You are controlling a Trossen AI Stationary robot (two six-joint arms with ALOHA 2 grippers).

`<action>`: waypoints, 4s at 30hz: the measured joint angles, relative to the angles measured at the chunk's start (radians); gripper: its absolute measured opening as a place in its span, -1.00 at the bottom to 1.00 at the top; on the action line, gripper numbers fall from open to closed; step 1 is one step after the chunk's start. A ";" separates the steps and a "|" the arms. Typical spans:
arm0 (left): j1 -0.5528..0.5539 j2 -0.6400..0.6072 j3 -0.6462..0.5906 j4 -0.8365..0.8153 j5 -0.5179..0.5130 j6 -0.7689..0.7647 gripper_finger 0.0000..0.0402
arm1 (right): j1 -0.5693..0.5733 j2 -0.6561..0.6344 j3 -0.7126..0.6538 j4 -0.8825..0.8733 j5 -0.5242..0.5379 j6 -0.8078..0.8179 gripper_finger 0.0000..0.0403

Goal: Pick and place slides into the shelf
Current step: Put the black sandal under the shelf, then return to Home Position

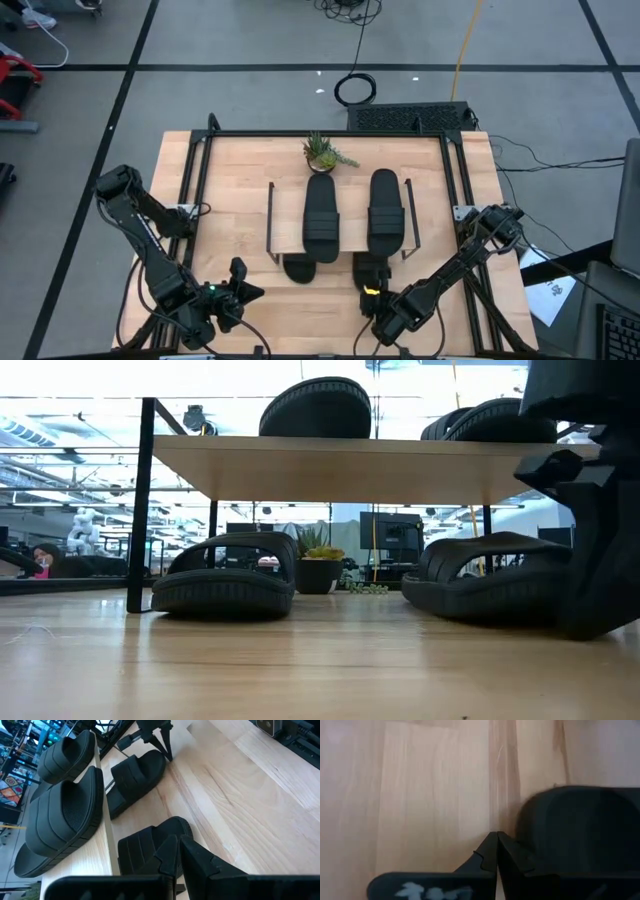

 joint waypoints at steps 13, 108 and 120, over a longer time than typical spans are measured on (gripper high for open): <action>0.000 0.000 0.000 0.001 0.000 0.014 -0.87 | -0.006 -0.019 0.001 0.082 0.010 -0.079 -1.00; 0.366 -1.335 -0.900 0.798 0.020 0.583 -1.00 | -0.608 -1.594 -0.965 0.743 -0.494 -0.679 -1.00; 0.499 -1.376 -0.900 0.774 0.249 0.704 -1.00 | -0.681 -1.629 -0.982 0.744 -0.569 -0.697 -1.00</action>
